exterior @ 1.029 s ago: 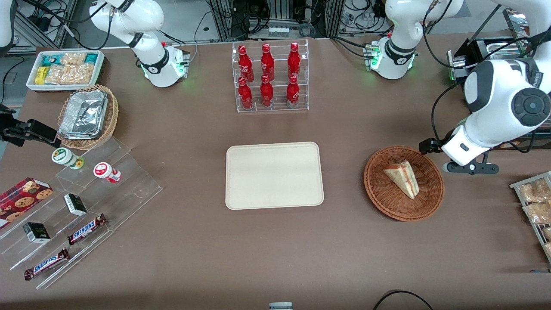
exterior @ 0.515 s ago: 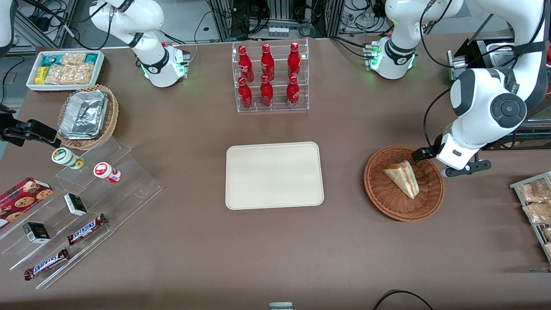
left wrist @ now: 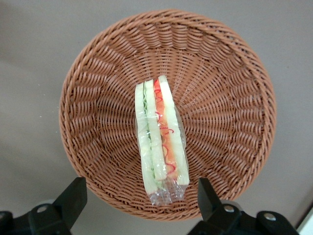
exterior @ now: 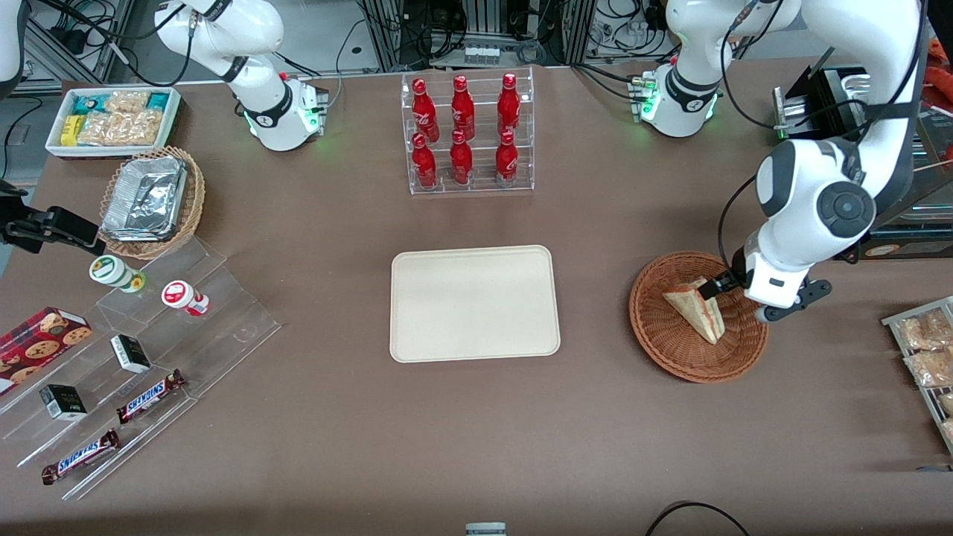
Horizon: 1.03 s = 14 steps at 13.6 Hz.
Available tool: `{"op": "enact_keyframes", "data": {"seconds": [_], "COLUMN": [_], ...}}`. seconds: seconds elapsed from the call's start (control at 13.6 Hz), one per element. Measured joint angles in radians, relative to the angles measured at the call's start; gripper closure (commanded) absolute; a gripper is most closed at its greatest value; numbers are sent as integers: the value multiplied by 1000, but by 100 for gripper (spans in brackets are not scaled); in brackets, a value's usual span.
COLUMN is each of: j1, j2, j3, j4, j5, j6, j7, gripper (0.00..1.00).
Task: Place sandwich from basket to tray
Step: 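Lower the open left gripper around the sandwich and close it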
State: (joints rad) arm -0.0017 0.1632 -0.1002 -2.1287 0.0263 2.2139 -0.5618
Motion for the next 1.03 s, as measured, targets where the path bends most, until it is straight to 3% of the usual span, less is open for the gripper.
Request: {"op": "enact_keyframes", "data": {"seconds": [0.96, 1.03], "j1": [-11, -11], "j2": [114, 115], "j3": [0, 0], "j4": [-53, -60], "j5": [-46, -47], "j6": [175, 181], "j7": [-111, -114], "gripper": [0, 8]}}
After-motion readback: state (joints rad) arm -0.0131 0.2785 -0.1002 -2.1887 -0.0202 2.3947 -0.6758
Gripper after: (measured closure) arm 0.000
